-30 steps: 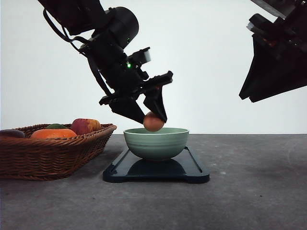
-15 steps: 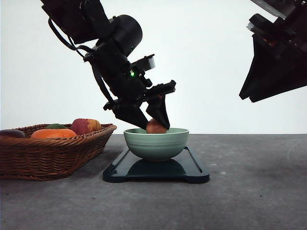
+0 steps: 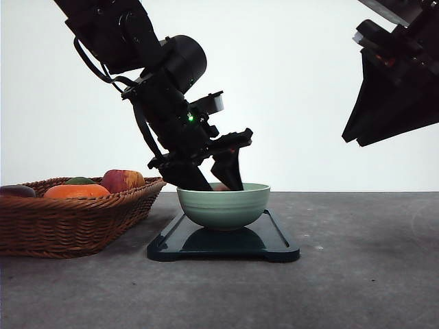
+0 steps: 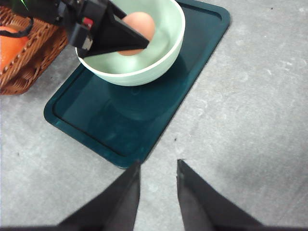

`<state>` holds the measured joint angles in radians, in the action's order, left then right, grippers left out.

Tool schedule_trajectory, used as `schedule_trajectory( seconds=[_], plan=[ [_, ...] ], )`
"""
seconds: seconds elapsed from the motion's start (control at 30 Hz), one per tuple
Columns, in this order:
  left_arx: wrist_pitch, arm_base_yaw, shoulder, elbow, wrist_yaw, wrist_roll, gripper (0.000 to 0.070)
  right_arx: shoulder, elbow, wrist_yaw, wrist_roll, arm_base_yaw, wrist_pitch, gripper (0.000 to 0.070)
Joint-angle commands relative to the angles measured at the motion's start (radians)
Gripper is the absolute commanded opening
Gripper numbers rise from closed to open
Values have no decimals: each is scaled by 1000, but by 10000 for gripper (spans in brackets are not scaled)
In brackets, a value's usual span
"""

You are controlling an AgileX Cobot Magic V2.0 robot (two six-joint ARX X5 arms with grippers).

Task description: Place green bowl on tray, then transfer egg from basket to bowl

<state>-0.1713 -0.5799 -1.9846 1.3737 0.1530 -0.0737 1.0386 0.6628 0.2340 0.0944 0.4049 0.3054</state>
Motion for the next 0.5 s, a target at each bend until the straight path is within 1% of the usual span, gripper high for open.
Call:
schedule_trajectory(
  seconds=[0.0, 0.23, 0.47],
  plan=[
    [-6, -10, -28, 26, -3, -15, 403, 6, 6, 1, 10, 5, -5, 146],
    [-54, -12, -5, 26, 0, -51, 402, 6, 6, 1, 10, 5, -5, 146],
    [-61, -12, 91, 27, 2, -52, 390, 6, 6, 1, 9, 5, -5, 146]
  ],
)
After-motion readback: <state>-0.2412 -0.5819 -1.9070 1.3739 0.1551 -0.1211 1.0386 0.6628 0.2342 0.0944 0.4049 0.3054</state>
